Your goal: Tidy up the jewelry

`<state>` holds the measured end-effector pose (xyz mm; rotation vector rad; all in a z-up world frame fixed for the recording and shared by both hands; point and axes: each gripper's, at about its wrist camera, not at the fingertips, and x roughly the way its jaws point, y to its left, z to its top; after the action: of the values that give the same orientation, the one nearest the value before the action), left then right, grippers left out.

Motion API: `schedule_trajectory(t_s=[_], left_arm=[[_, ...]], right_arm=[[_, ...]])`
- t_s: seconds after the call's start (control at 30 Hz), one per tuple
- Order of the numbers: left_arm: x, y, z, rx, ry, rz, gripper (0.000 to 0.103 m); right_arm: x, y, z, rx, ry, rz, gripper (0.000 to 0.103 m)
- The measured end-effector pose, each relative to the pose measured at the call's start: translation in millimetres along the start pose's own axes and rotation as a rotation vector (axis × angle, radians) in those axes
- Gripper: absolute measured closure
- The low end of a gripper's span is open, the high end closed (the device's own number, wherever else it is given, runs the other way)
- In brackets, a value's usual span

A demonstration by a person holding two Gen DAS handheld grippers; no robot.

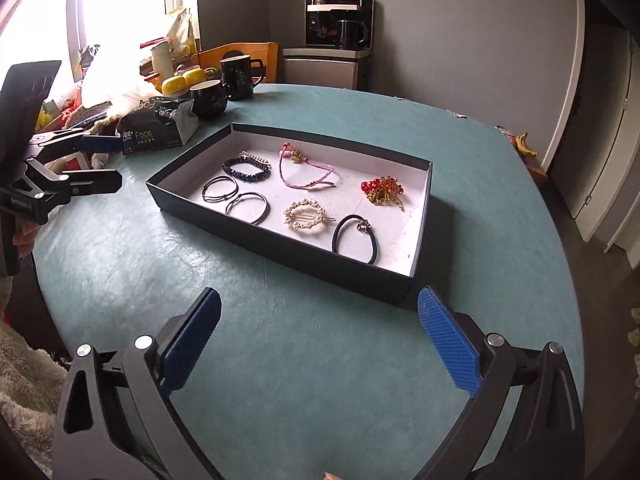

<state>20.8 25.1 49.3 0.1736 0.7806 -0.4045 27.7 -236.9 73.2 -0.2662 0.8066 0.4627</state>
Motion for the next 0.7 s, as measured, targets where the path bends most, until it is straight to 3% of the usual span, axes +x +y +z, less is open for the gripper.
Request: schedule_trajectory(t_s=[0.23,0.4,0.57,0.7], left_arm=[[17,-9,-16,-0.154,0.023,0.133,0.007],[24,-12,-16,-0.191,-0.002,0.278,0.006],[23,-12,-12,-0.24,-0.042,0.319,0.005],[28,-21,-11,-0.213,-0.053,0.351,0.004]], right_arm=[[2,-4,0,0.183,-0.06,0.006,0.005],[10,-3,-1,0.243,-0.075,-0.122,0.005],[17,0,-1,0.27,-0.102,-0.204,0.005],[19,3,-1,0.267,-0.12,-0.242,0.005]])
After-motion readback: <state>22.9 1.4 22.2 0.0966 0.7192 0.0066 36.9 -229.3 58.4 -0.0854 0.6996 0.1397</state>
